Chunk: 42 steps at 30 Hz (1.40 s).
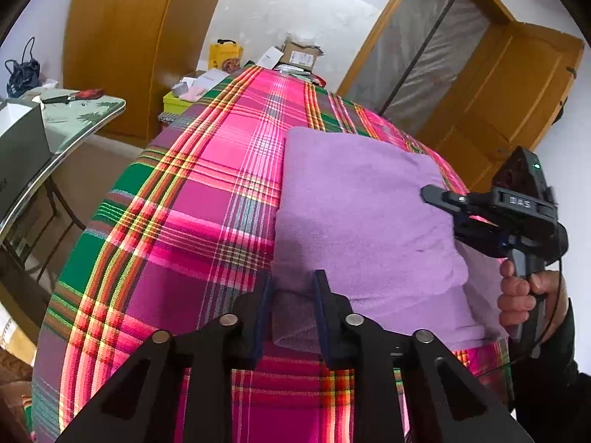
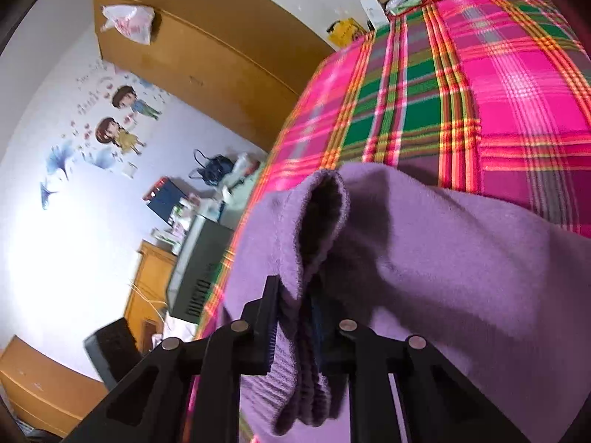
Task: Fold clothes
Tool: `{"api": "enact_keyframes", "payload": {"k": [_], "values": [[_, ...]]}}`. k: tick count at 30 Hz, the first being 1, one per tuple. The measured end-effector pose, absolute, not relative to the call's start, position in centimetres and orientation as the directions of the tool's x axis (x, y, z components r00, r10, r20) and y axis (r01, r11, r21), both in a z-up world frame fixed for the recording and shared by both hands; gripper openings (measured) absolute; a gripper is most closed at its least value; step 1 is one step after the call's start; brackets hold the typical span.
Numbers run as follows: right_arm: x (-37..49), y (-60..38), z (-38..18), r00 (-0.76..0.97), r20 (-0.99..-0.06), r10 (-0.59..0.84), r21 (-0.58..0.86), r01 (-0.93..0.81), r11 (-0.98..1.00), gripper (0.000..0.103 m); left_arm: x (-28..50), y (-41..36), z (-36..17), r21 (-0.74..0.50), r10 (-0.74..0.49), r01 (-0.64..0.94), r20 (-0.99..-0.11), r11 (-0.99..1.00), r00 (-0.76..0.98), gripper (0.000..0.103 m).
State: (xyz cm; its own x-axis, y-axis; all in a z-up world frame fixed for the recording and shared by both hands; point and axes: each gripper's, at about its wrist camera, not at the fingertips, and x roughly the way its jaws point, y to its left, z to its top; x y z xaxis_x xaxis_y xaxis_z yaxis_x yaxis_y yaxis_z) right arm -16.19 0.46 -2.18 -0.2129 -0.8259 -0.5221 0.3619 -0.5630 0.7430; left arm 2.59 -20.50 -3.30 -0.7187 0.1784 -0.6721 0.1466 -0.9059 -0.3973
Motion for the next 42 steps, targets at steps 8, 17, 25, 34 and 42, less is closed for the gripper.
{"api": "enact_keyframes", "payload": {"k": [8, 17, 25, 34, 42], "values": [[-14.2, 3.6, -0.4, -0.277, -0.496, -0.823, 0.769, 0.301, -0.564, 0.015, 2.9, -20.2, -2.5, -0.41, 0.203, 0.114, -0.651, -0.905, -0.732, 0.021], [-14.9, 5.0, -5.0, -0.221, -0.562, -0.797, 0.779, 0.183, -0.6, 0.024, 2.4, -19.8, -3.1, -0.418, 0.222, 0.117, -0.676, -0.901, -0.703, 0.024], [-14.3, 4.9, -4.4, -0.215, -0.567, -0.795, 0.757, 0.244, -0.606, 0.021, 2.1, -20.1, -3.5, -0.441, 0.233, 0.129, -0.674, -0.888, -0.701, 0.026], [-13.5, 6.5, -4.4, -0.239, -0.568, -0.788, 0.755, 0.231, -0.614, 0.02, 2.8, -20.5, -3.7, -0.442, 0.254, 0.098, -0.667, -0.892, -0.701, 0.013], [-12.8, 6.8, 1.4, -0.401, -0.611, -0.683, 0.583, 0.356, -0.73, 0.034, 3.6, -22.6, -4.0, -0.479, 0.246, 0.138, -0.652, -0.867, -0.717, 0.012]]}}
